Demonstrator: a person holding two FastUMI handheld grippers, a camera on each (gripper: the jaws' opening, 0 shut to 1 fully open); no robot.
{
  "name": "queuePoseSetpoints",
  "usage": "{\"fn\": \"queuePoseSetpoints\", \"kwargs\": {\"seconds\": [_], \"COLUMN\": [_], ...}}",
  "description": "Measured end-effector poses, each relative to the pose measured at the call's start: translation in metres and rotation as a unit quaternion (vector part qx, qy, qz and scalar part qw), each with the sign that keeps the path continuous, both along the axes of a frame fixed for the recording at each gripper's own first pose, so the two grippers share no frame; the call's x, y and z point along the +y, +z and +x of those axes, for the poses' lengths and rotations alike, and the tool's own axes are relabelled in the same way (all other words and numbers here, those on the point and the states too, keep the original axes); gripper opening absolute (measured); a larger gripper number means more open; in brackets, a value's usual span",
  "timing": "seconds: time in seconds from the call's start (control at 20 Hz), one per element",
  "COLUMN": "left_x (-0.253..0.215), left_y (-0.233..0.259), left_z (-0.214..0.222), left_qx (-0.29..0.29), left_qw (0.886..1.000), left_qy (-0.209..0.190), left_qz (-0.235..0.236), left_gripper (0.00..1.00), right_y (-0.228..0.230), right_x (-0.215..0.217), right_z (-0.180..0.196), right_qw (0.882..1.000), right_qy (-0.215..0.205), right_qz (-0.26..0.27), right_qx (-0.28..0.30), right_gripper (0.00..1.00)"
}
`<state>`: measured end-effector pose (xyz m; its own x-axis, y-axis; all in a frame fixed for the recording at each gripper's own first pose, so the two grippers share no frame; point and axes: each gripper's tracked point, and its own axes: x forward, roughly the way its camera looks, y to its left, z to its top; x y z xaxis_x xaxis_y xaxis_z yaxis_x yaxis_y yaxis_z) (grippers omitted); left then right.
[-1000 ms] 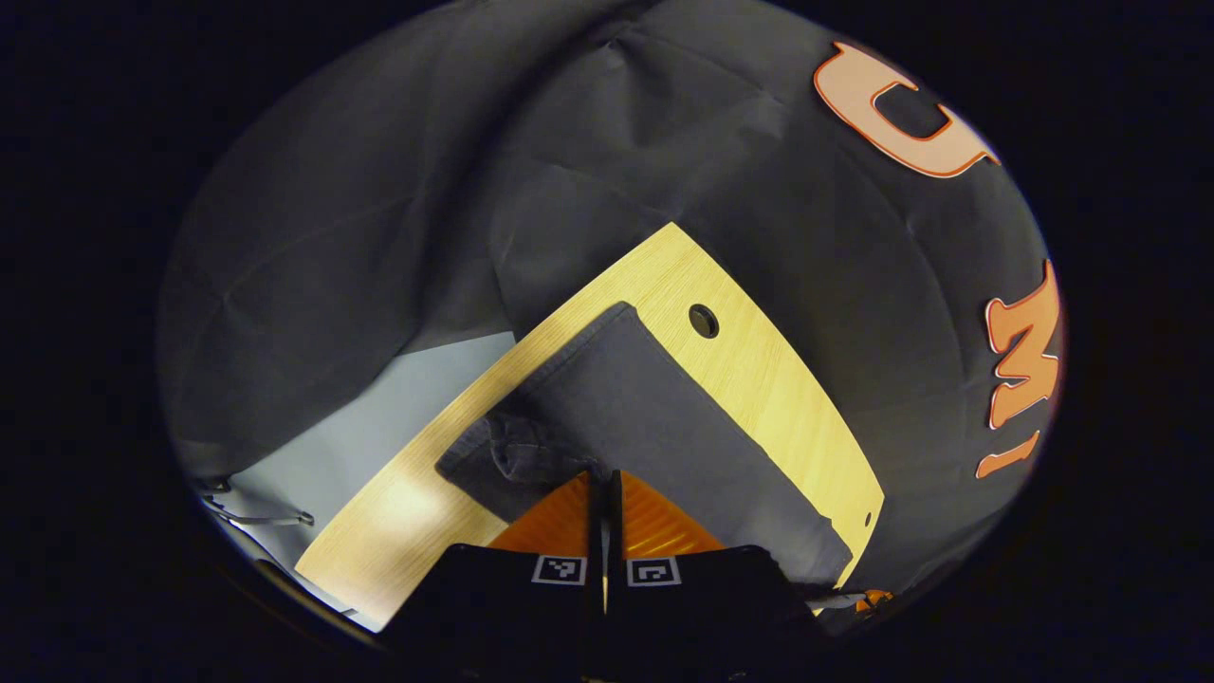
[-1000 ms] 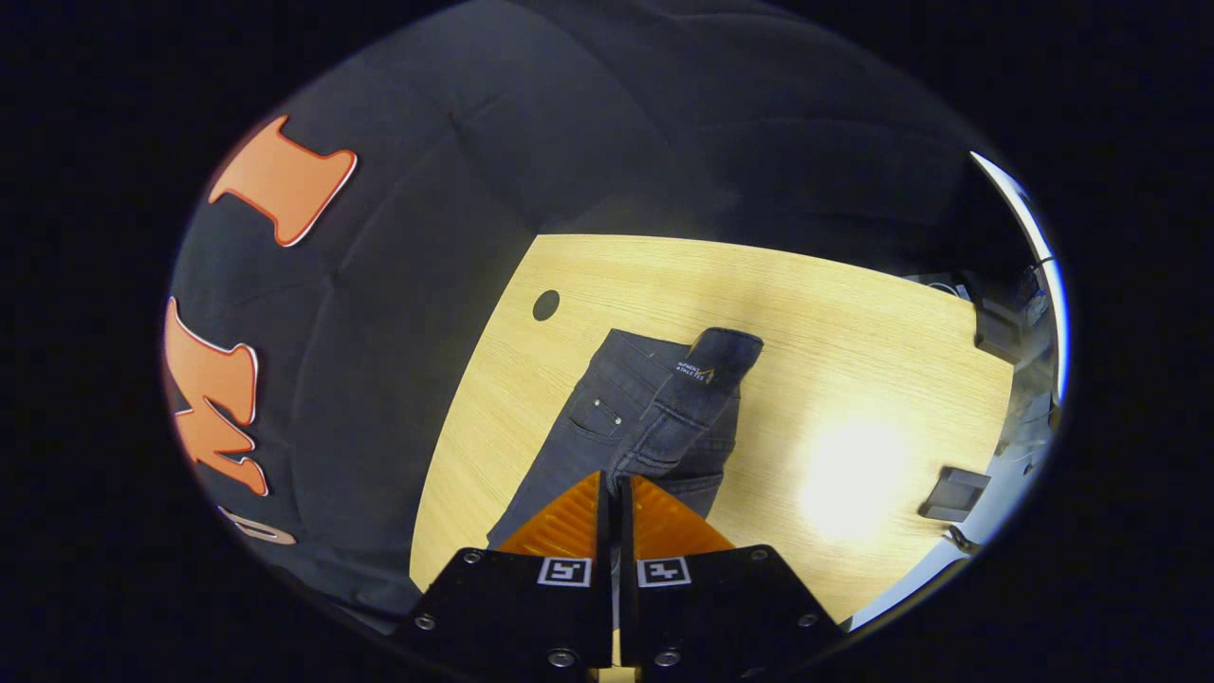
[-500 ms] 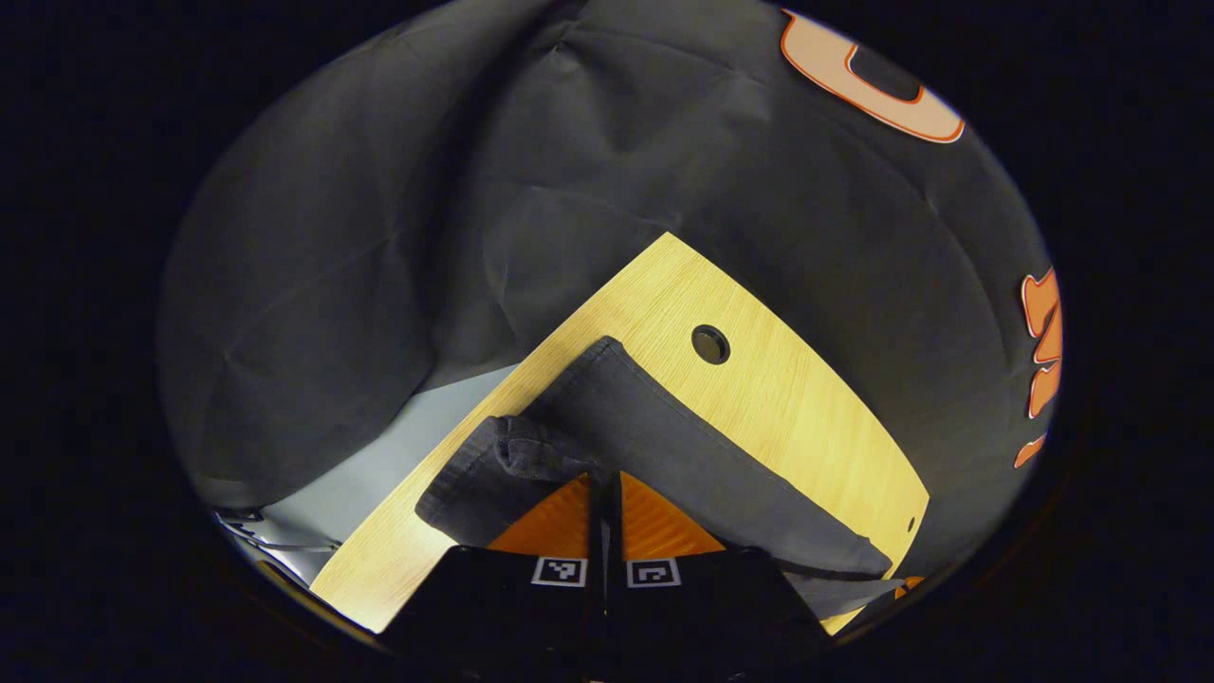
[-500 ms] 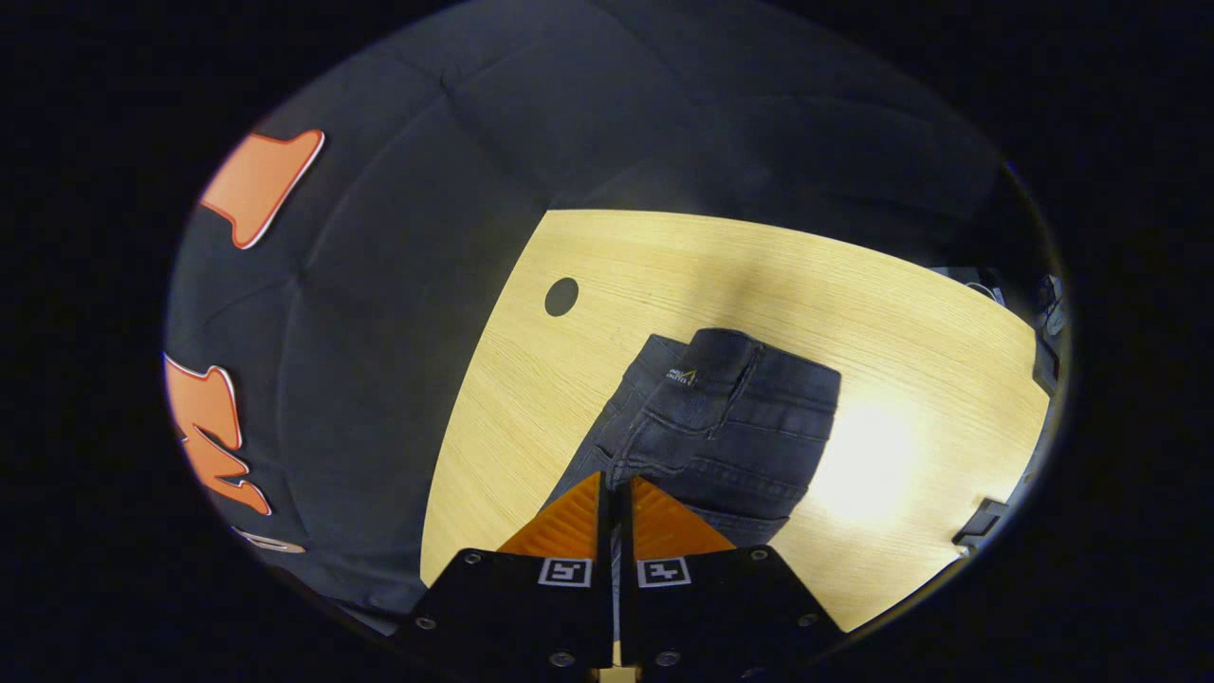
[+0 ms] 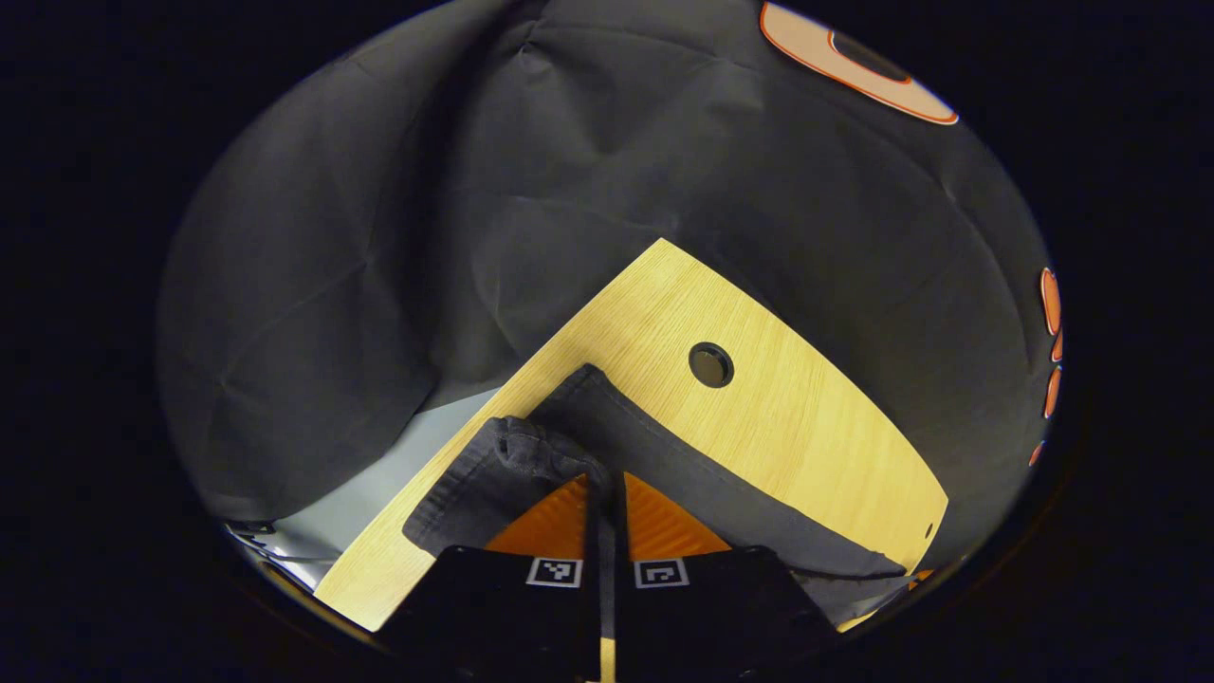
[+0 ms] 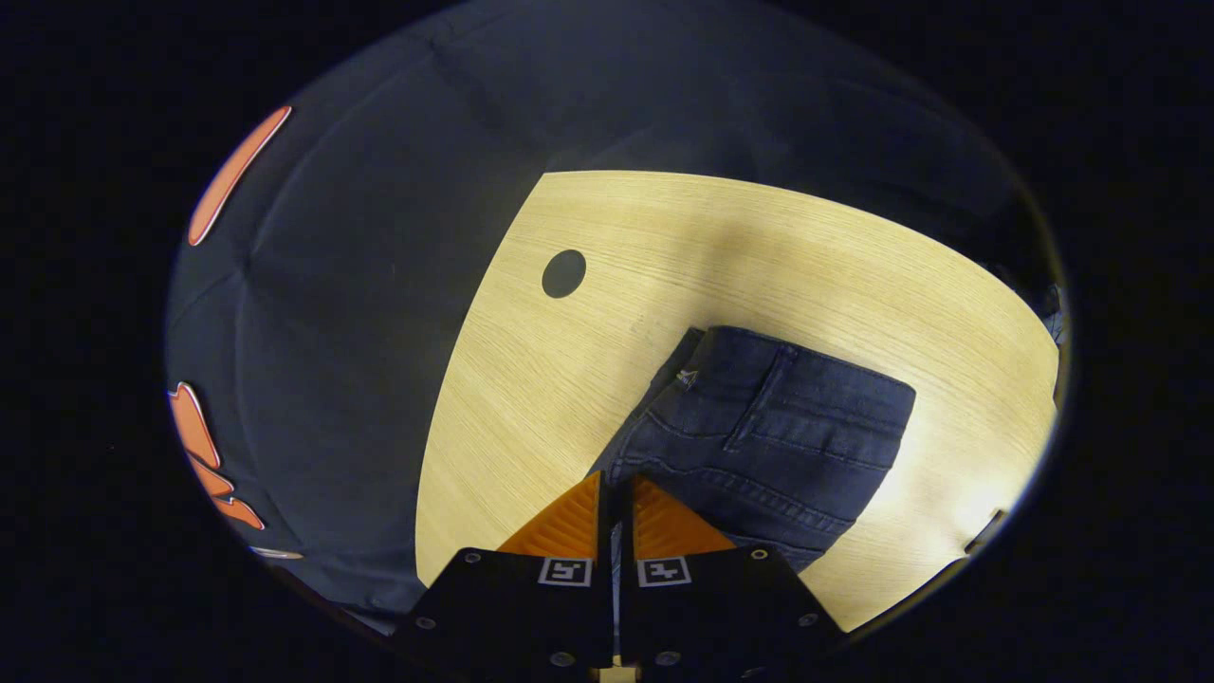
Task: Grasp the waist and the cuffs of the jeans and fold them to make the two legs overlap; first hold the waist and fold one-third of the jeans toward the cuffs, then hold the cuffs and fold the remaining one-third in the same direction to finish folding.
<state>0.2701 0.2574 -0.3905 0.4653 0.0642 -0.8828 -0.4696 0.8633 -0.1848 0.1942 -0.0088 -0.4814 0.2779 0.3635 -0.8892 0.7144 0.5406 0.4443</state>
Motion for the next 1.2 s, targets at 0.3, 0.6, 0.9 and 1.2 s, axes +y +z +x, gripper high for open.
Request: {"fn": "queuePoseSetpoints", "kwargs": {"seconds": [0.3,0.6,0.9,1.2], "left_x": [0.026,0.022,-0.002,-0.045], "left_y": [0.025,0.038,0.078,0.130], "left_z": [0.018,0.019,0.021,0.006], "left_qx": [-0.039,-0.047,-0.101,-0.155], "left_qw": [0.996,0.997,0.989,0.975], "left_qy": [-0.001,-0.015,-0.074,-0.136], "left_qz": [0.074,0.062,0.073,0.088], "left_gripper": [0.40,0.80,0.94,0.96], "right_y": [0.012,0.038,0.035,0.014], "right_x": [0.003,-0.019,-0.061,-0.067], "right_z": [0.007,0.020,-0.029,-0.075], "right_qw": [0.999,0.997,0.994,0.993], "right_qy": [-0.016,-0.025,0.038,0.056], "right_qz": [0.034,0.007,-0.083,-0.104], "right_qx": [-0.001,-0.067,-0.055,-0.019], "right_gripper": [0.09,0.24,0.86,0.95]}}
